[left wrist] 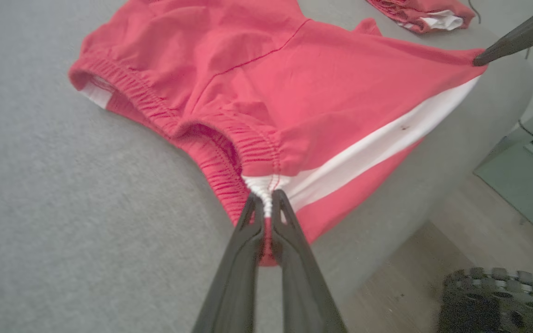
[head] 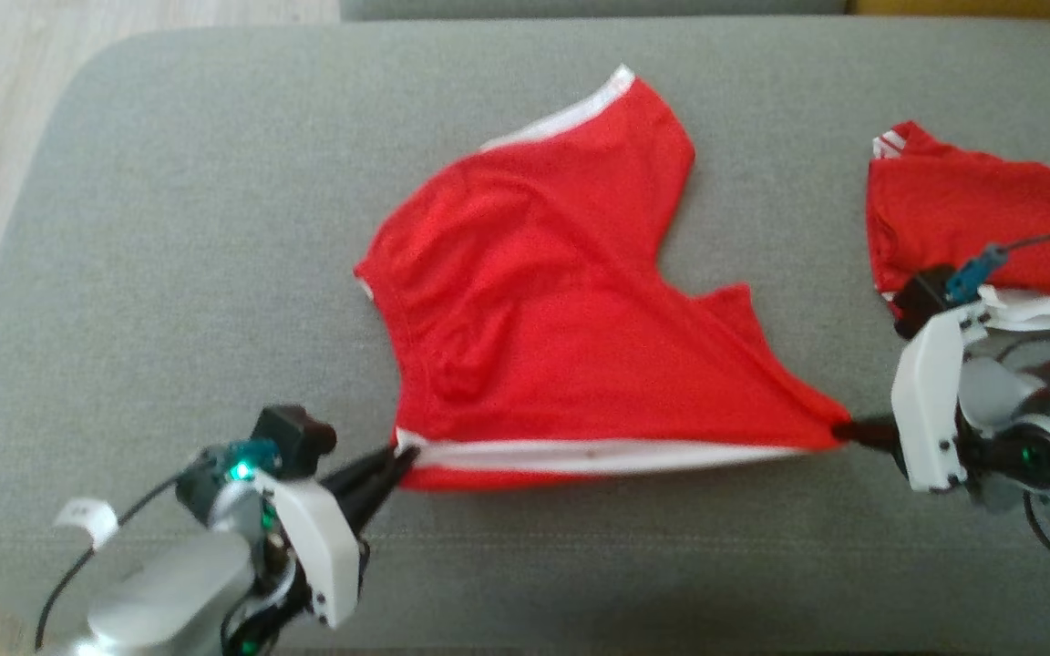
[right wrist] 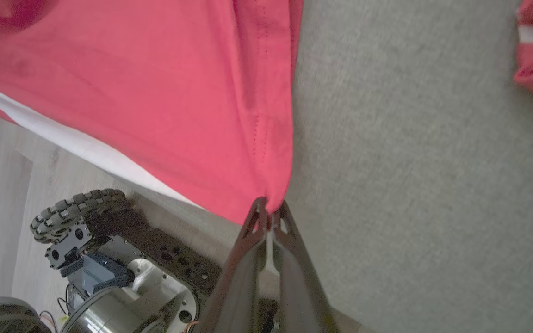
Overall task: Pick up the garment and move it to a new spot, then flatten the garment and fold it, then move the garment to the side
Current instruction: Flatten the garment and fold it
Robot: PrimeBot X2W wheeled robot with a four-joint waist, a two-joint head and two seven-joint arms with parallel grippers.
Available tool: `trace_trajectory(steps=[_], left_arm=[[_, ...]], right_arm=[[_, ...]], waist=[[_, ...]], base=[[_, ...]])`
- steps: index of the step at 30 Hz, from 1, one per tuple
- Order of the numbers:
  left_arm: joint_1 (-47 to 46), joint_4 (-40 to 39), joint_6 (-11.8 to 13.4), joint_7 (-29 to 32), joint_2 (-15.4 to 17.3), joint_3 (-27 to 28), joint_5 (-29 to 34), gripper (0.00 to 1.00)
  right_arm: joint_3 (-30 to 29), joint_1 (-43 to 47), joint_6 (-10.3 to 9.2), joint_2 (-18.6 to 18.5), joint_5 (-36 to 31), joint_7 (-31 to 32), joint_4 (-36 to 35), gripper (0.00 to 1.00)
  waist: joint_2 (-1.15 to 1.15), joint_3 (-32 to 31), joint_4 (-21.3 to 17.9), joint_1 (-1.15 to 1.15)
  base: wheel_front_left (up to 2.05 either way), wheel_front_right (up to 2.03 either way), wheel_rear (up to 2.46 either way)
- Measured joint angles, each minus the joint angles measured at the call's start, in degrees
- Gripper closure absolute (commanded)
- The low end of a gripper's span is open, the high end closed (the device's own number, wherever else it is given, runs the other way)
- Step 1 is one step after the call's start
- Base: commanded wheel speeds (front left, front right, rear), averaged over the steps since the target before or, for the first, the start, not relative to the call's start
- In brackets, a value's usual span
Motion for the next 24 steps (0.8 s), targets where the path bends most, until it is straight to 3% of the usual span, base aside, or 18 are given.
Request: trace_trajectory(steps=[6, 13, 18, 24], left_arm=[[5.0, -6.8, 0.8, 3.2, 2.3, -0.1, -4.7, 1.0], [7.2, -15.6, 3.7, 4.6, 5.4, 1.6, -7.5, 1.0], [6.5, -19.3, 5.4, 4.5, 6.1, 4.2, -9.4, 1.0], [2.9, -21.3, 6.0, 3.9, 6.0, 7.1, -10.5, 1.0]], right_arm=[[-0.5, 4.2, 0.0, -2.7, 1.5, 6.7, -3.9, 1.0], [-5.7, 6.5, 0.0, -4.2, 2.0, 10.9, -8.8, 1.0], [-11.5, 5.2, 0.0, -2.8, 0.8, 10.9, -10.5, 1.0], [-17.6, -3.1, 0.0, 1.0, -3.0, 11.4, -10.8, 1.0]], waist=[[0.0, -2.6, 0.0, 0.0], [0.0, -3.1, 0.4, 0.0], [0.0, -1.9, 1.3, 0.0], [0.0, 0.6, 3.0, 0.0]], base=[[0.0, 0.0, 0.0], [0.0, 0.0, 0.0], [0.0, 0.0, 0.0], [0.0, 0.0, 0.0]])
